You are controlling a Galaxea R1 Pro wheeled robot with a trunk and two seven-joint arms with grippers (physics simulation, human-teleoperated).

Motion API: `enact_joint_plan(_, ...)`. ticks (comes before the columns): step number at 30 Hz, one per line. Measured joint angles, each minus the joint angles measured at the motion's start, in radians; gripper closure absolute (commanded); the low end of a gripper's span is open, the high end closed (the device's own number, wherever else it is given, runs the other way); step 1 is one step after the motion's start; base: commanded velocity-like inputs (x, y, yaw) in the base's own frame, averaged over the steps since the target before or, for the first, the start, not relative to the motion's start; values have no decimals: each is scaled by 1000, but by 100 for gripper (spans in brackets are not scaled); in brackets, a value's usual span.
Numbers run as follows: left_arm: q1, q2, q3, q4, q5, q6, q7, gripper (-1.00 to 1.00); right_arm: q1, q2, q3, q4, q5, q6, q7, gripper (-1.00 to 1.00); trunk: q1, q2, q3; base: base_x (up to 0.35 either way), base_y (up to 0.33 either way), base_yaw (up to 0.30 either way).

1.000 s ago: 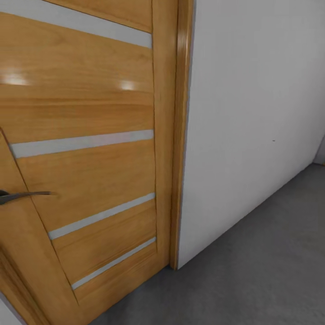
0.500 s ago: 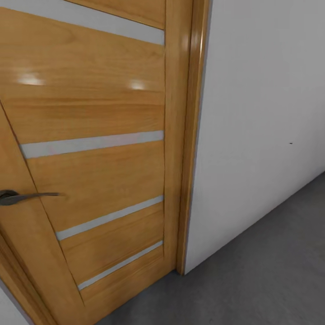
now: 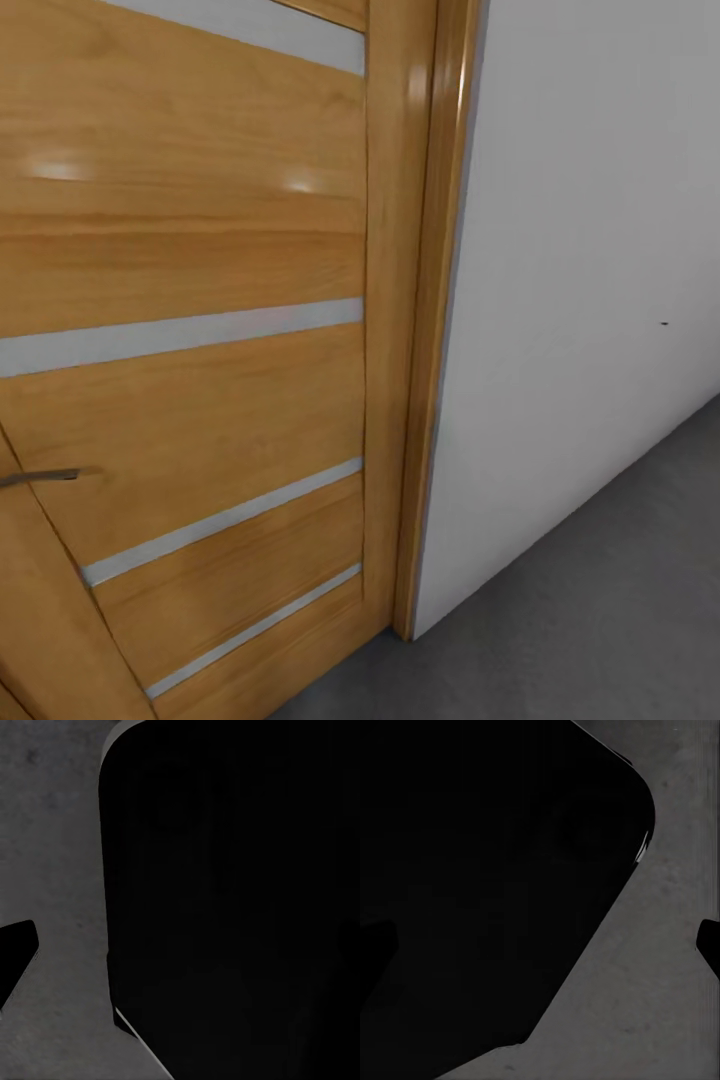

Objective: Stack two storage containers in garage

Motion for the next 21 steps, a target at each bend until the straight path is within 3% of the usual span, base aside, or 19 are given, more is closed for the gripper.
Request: enact_joint_plan(21,0,0,1,0,0,0,0,-100,0,0,0,0,0,0,0,-100,0,0,0,11,0,248)
